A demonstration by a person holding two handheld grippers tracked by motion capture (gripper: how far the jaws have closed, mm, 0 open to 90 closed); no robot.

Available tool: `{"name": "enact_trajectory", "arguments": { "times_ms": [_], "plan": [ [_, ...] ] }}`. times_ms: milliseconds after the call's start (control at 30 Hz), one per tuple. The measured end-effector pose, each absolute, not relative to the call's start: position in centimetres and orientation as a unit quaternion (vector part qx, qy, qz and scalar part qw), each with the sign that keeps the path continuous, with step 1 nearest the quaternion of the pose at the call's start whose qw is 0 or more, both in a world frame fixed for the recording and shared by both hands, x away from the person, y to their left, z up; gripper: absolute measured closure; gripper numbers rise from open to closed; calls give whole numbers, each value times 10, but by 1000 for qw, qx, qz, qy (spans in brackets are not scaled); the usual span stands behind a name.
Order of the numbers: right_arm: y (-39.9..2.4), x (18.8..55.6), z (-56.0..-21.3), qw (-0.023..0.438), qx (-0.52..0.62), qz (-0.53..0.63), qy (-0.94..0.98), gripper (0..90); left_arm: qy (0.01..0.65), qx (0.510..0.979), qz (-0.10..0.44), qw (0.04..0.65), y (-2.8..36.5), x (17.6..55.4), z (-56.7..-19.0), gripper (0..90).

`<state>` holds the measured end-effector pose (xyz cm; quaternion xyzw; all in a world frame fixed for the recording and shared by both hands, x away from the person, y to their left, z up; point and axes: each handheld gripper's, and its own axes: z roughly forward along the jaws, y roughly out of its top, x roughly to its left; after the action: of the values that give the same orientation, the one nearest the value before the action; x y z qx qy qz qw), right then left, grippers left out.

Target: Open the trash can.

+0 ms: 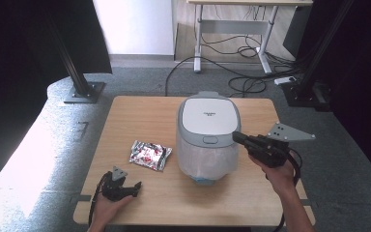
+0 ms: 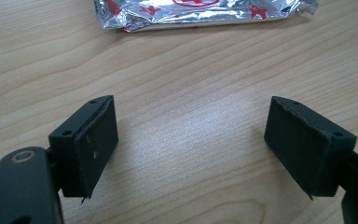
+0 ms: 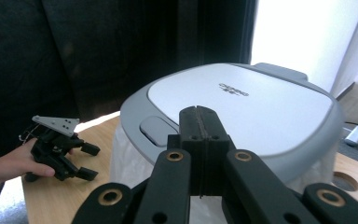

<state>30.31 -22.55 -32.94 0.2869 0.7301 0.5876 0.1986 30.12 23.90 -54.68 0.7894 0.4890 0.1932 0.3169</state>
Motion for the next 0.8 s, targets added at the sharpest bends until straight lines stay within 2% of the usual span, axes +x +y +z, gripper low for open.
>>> {"name": "enact_trajectory", "arguments": {
  "times_ms": [800],
  "plan": [
    [-175,327,-343,150,272,565,764,898,484,792,191,319,239,301,-547,173]
  ]
}}
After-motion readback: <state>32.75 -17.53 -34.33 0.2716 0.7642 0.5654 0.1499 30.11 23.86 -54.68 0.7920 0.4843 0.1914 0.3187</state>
